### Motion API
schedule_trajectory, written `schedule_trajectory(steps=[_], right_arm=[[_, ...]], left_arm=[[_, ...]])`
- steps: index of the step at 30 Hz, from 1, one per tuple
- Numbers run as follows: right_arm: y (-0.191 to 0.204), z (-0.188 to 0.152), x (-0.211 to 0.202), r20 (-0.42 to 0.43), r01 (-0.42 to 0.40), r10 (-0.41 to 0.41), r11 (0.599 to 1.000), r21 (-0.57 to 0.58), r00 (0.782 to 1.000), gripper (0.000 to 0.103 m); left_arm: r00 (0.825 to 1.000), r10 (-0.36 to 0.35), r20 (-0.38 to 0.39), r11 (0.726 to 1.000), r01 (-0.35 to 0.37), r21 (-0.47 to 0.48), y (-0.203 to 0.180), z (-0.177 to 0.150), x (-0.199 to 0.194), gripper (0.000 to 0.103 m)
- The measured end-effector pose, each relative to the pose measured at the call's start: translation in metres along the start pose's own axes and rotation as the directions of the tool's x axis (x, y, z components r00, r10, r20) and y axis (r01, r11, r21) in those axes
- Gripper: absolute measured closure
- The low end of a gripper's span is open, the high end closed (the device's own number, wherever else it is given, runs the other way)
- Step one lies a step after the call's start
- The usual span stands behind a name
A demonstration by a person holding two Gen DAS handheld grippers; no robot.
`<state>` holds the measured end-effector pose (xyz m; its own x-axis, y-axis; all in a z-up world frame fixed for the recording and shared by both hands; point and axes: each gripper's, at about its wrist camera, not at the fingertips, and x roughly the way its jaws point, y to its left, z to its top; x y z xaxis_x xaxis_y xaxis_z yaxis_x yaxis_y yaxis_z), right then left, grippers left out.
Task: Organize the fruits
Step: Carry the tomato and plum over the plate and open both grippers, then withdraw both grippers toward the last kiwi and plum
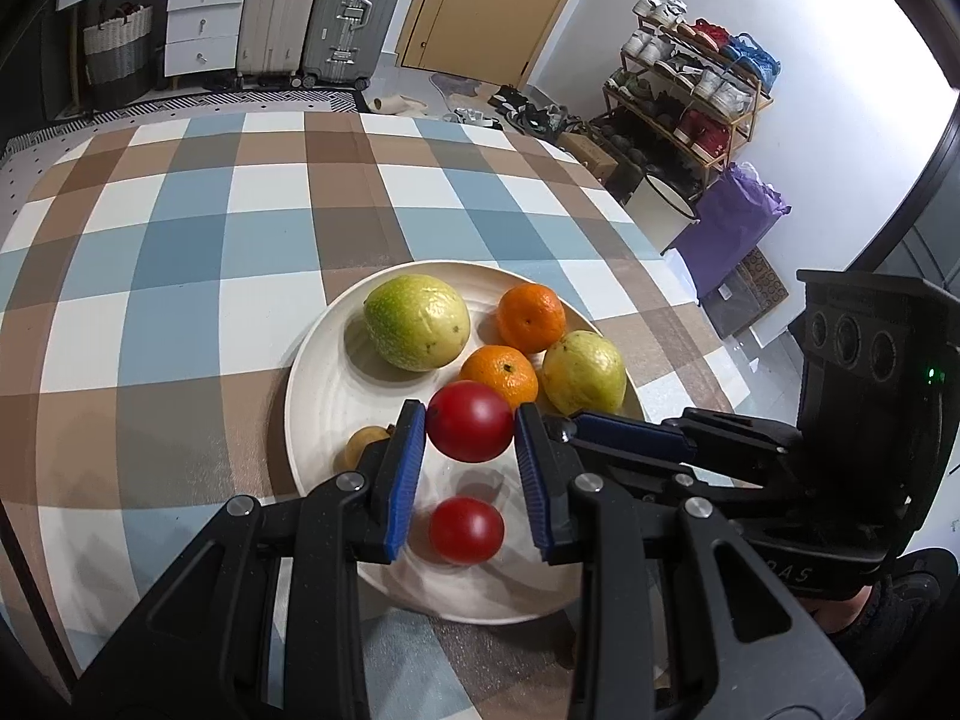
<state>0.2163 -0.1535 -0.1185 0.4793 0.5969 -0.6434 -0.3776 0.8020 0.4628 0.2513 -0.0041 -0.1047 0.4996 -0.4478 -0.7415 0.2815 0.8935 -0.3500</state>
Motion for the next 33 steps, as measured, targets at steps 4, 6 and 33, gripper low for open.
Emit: schedule_trajectory(steps=[4, 6, 33], right_arm=[[0.0, 0.0, 0.004, -0.007, 0.0, 0.0, 1.0, -0.002, 1.0, 0.079], [0.0, 0.0, 0.006, -0.009, -0.002, 0.002, 1.0, -0.002, 1.0, 0.079], [0.003, -0.016, -0.033, 0.078, 0.018, -0.02, 1.0, 0.025, 0.997, 0.057]], left_arm=[[1.0, 0.0, -0.009, 1.0, 0.0, 0.006, -0.001, 0.002, 0.007, 0.076], [1.0, -0.001, -0.012, 1.0, 0.001, 0.006, -0.001, 0.003, 0.01, 0.076], [0.999, 0.008, 0.038, 1.0, -0.008, 0.007, -0.017, -0.023, -0.031, 0.075]])
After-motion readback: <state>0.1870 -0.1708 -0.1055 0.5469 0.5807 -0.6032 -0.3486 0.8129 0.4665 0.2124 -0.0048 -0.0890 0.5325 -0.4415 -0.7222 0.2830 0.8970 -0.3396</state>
